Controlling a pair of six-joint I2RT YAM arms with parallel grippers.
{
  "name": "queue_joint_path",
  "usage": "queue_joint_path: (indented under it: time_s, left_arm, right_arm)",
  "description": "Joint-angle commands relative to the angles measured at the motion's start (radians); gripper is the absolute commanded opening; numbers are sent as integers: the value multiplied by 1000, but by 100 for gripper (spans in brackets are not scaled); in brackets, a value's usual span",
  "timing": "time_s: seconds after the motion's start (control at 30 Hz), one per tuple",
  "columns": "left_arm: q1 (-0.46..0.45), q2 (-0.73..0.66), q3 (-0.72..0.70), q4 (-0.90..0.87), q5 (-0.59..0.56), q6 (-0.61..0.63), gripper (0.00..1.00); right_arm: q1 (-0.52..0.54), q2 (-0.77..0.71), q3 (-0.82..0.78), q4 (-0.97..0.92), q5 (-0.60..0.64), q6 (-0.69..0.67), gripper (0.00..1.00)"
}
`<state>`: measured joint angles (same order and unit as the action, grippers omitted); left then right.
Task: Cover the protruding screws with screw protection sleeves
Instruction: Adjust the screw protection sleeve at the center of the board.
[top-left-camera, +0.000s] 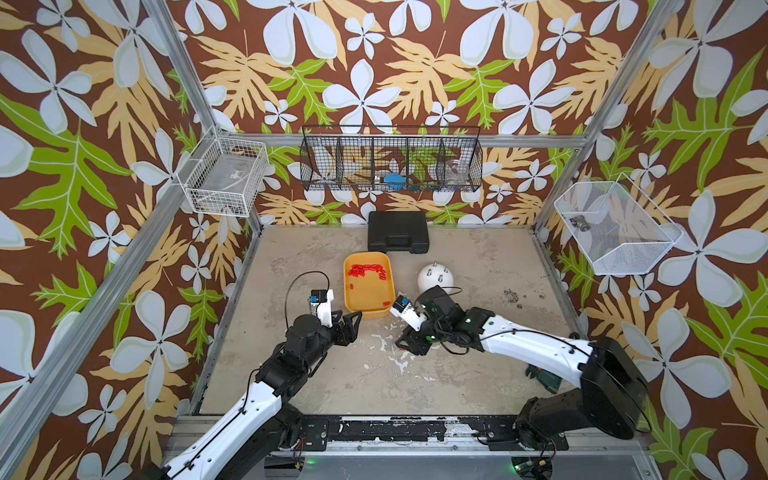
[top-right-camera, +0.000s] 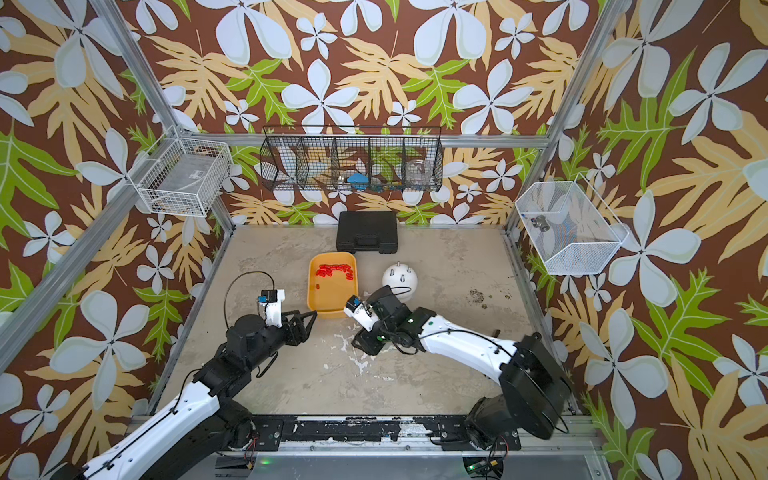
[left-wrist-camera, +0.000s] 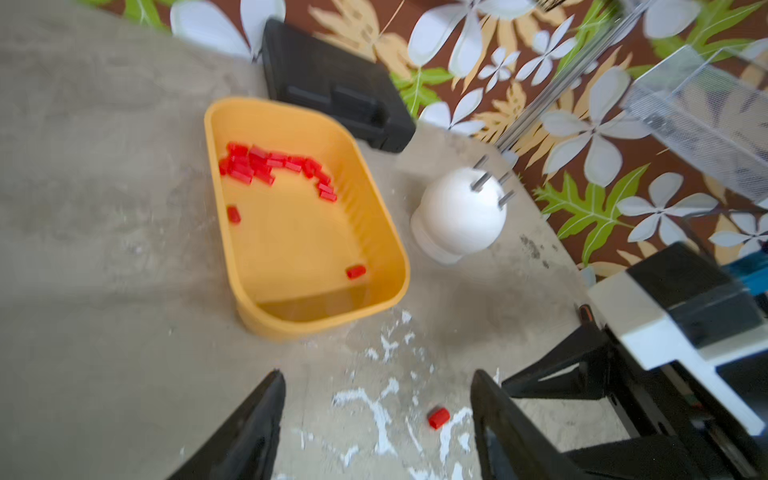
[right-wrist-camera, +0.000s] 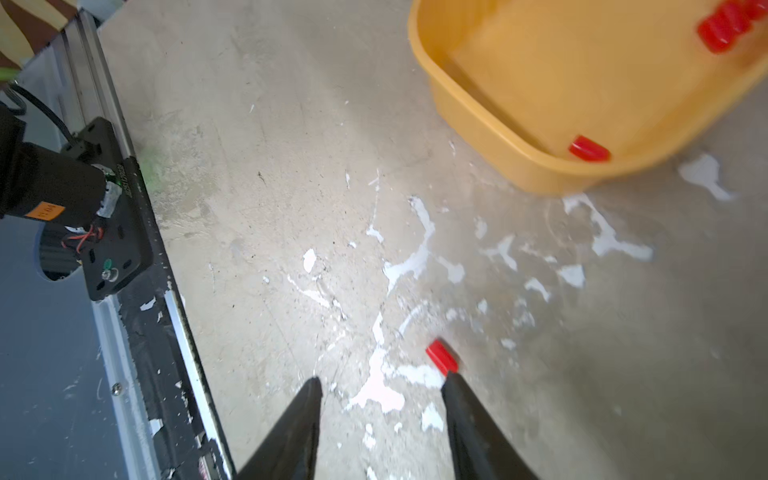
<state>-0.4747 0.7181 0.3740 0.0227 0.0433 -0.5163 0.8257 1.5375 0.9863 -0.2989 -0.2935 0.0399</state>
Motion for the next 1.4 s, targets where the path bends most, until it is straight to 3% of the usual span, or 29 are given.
queue_joint_path:
  time_s: [0.0, 0.1, 0.33, 0.43, 0.5, 0.57, 0.73, 0.93, 1.1, 1.37]
  left_arm:
    - [41, 9, -1, -70, 90, -72, 72]
    - [85, 18, -5, -73, 142, -56, 71]
    - [87, 52, -59, -5, 141, -43, 66]
    - [87, 32, -83, -2, 99, -25, 64]
    - [87, -13, -128, 24, 66, -27, 64]
    - [87, -74, -186, 87, 100, -21, 64]
    - [85, -272, -311, 173, 143, -9, 64]
    - [85, -520, -327, 56, 97, 34, 63]
    - [85, -637, -353, 33, 106, 33, 63]
    - [85, -616, -356, 54, 127, 39, 62]
  right_arm:
    - [-1, 64, 5, -134, 161, -83, 49]
    - [-5, 77, -38, -67, 105, -79, 50]
    - [-10, 58, -140, 63, 6, 15, 46]
    - [-9, 45, -163, 81, 33, 65, 35]
    - [-10, 34, -174, 77, 45, 94, 35]
    - [-12, -3, -194, 87, 55, 125, 28]
    - [-27, -67, -242, 139, 40, 174, 24]
    - [-29, -8, -230, 159, 2, 199, 0]
    - [-29, -4, -250, 181, -31, 234, 0]
    - [-31, 45, -263, 233, -38, 274, 0]
